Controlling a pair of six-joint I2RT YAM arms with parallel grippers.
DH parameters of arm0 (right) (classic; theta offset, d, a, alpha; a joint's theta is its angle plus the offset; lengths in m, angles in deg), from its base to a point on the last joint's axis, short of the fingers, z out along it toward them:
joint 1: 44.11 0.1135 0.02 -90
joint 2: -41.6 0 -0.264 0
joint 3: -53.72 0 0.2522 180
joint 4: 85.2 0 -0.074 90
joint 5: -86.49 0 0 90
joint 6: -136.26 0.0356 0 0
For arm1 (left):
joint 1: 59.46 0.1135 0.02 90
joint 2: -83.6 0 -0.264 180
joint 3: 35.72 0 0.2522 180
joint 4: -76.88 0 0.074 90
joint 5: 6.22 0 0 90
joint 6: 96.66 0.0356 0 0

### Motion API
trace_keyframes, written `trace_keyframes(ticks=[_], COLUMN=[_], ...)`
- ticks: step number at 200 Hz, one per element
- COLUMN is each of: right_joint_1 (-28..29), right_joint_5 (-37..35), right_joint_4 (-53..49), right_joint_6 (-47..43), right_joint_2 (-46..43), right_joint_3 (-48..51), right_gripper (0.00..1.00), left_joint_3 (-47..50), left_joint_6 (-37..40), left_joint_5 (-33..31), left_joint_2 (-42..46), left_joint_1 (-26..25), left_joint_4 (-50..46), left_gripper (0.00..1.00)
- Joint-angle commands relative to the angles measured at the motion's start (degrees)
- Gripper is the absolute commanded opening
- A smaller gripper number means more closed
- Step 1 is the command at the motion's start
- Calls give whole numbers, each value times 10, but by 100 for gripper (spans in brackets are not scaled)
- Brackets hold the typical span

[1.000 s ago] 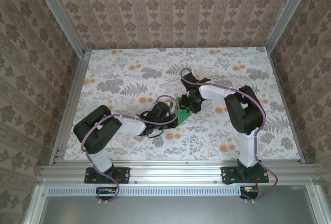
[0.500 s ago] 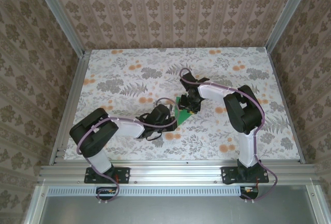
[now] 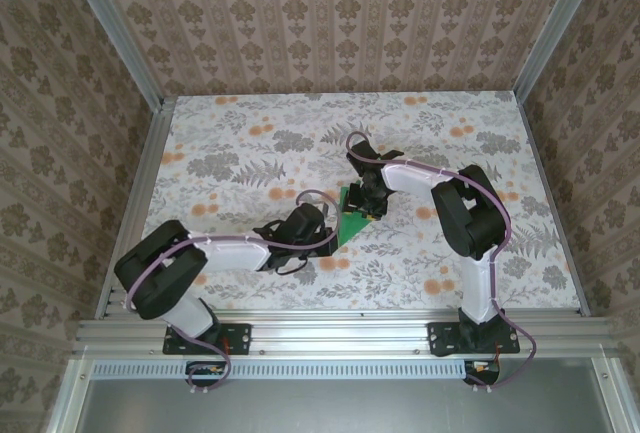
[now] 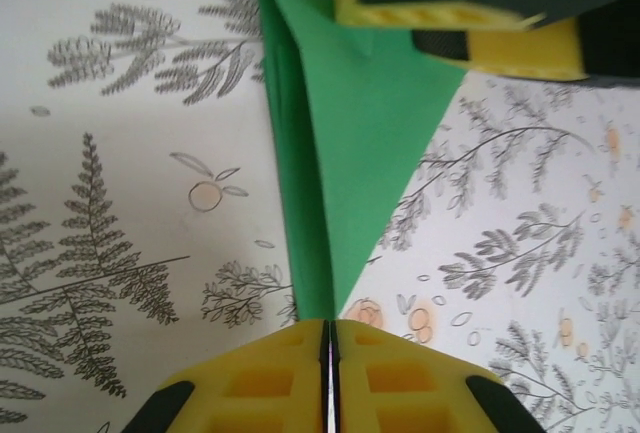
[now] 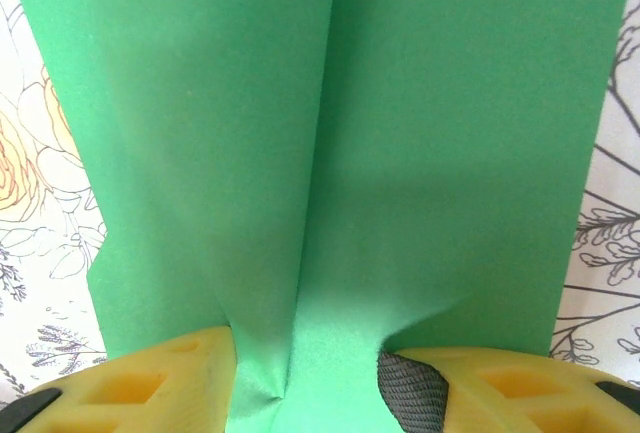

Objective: Fold a paper plane with a square sheet of paper (pick it up from the middle)
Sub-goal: Fourth fold the wing at the center of the table.

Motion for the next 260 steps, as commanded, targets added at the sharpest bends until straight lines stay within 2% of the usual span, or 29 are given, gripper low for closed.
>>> trace_keyframes(ticks=[1,40,74,127,174,260], right_joint_1=[-17,-19,-25,-31,-35,-35], right_joint_5=[-152,-137,-112,-77,-53,-17], right_joint_4=[-24,-23,-4,4,5,-7], right_joint_6=[5,14,19,14,11,-8], right_joint_2=[157,152,130,106,86,28], right_joint_3=[72,72,88,93,93,72], right_gripper=[54,54,54,54,55,56], left_joint_3=[-14,-33,-45,-56,-58,-58], left_joint_6=[15,13,-2,-19,-28,-25], left_joint_5=[-15,5,-20,54,64,88], left_joint_2=[17,-15,-36,-96,-117,-141], left_joint_1=[1,6,21,53,63,73], left_joint_4=[-7,30,36,103,116,138], left_gripper=[15,20,27,31,29,18])
